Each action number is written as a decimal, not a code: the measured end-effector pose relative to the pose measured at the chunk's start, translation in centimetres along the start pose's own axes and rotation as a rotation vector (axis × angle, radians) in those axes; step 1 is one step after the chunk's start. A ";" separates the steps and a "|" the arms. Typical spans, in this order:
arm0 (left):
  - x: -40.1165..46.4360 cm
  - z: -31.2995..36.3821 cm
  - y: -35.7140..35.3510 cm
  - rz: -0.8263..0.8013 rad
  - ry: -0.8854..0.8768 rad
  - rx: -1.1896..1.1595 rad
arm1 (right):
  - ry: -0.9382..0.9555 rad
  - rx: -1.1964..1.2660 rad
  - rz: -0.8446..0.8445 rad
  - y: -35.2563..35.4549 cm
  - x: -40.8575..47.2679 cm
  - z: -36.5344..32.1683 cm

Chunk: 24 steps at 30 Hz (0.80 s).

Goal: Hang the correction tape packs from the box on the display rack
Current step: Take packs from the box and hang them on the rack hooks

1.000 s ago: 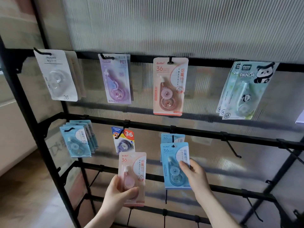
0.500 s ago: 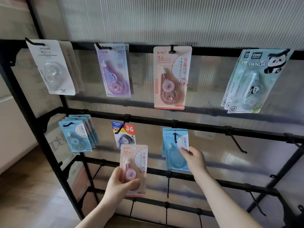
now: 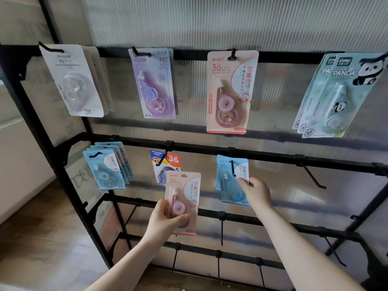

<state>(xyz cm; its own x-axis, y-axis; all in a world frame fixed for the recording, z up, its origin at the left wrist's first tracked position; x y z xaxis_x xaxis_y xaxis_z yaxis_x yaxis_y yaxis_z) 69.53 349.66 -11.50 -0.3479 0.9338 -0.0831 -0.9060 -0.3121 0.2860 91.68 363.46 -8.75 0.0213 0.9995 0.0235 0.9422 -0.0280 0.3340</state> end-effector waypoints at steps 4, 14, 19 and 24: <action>-0.3 0.1 0.3 -0.025 -0.004 -0.010 | 0.014 -0.078 0.079 0.6 -0.4 0.1; -1.1 1.4 0.8 -0.085 -0.069 -0.069 | 0.011 -0.240 0.210 4.3 -4.8 1.2; -2.0 2.7 0.3 -0.139 -0.113 -0.112 | -0.021 -0.391 0.251 7.3 -8.4 1.6; -3.1 3.9 -1.9 -0.172 -0.130 -0.072 | -0.098 -0.501 0.276 10.7 -10.9 2.4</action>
<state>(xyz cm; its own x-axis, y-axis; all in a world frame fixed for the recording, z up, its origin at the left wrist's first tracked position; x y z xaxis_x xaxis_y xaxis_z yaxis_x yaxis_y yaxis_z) 73.25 347.98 -8.06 -0.1571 0.9876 0.0003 -0.9658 -0.1537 0.2089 102.32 352.32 -7.67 0.2970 0.9503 0.0933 0.6247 -0.2673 0.7337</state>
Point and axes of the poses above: each hand's wrist, its own x-axis towards the middle knuckle, its own y-axis out of the back of the hand, z = x × y, the point moved 2 cm from there along x, towards the middle knuckle, and after that the axes turned 10 degrees about x, right-handed, at the moved point
